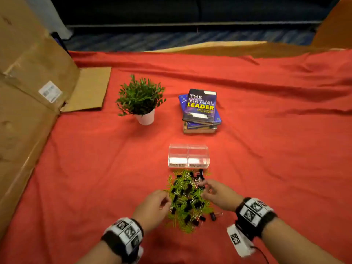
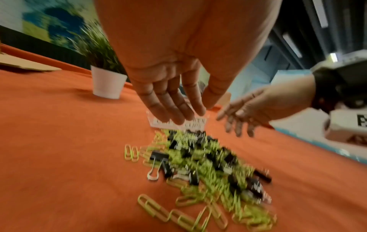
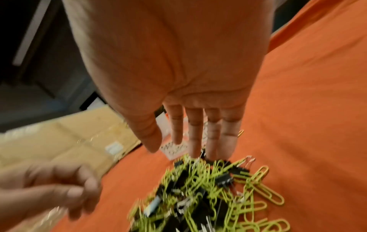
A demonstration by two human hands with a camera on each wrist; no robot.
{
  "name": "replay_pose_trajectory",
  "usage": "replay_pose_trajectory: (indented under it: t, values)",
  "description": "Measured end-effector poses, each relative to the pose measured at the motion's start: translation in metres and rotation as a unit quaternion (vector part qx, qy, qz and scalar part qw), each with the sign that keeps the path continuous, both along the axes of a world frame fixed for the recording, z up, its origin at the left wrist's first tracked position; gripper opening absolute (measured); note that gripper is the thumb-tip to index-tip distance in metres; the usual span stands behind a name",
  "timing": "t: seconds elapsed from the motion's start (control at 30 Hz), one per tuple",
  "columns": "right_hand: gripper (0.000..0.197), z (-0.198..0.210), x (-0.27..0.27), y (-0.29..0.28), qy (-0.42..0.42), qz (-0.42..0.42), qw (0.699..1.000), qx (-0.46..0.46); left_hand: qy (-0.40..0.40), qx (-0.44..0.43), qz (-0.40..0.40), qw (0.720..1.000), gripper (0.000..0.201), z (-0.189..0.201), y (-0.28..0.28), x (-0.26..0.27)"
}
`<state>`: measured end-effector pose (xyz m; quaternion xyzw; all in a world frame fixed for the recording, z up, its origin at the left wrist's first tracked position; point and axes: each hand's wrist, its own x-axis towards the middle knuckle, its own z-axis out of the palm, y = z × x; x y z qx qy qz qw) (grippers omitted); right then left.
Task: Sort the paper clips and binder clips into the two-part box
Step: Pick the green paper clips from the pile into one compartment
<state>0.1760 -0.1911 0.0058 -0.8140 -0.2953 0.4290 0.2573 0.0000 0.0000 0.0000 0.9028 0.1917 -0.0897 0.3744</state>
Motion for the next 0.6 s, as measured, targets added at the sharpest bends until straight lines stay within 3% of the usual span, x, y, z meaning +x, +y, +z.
replay_pose_trajectory:
  t: [0.07,0.2,0.3,0.43,0.6]
  values:
    - [0.042,-0.011,-0.003,0.023,-0.091,0.064,0.994,-0.02,0.009,0.039,-0.019,0.999,0.007,-0.014,0.003,0.01]
    - [0.052,-0.031,-0.019,0.056,-0.221,0.166,0.96,-0.043,0.041,0.074,-0.032,0.996,0.019,-0.029,0.003,0.025]
    - [0.042,-0.037,-0.02,0.063,-0.283,0.198,0.937,-0.054,0.043,0.086,-0.054,0.994,0.031,-0.038,0.002,0.029]
    - [0.028,-0.042,-0.006,0.051,-0.27,0.167,0.946,-0.068,0.072,0.106,-0.098,0.987,0.034,-0.048,-0.001,0.033]
    - [0.025,-0.044,0.008,0.037,-0.297,0.062,0.952,-0.045,0.064,0.104,-0.057,0.991,0.026,-0.054,0.009,0.034]
